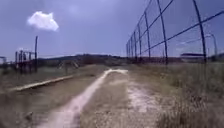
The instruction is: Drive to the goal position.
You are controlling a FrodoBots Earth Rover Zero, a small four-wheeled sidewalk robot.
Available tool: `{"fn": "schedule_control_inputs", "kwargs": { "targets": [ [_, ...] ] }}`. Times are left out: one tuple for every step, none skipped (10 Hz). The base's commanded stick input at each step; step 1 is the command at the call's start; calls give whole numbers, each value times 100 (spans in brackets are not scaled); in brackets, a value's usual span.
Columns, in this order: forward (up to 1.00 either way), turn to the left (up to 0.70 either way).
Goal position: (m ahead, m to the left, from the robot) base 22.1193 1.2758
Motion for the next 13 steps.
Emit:
{"fn": "schedule_control_inputs", "kwargs": {
  "targets": [
    [70,0],
    [70,0],
    [70,0],
    [70,0],
    [70,0],
    [70,0],
    [70,0],
    [70,0],
    [70,0],
    [70,0],
    [70,0],
    [70,0],
    [70,0]
  ]
}}
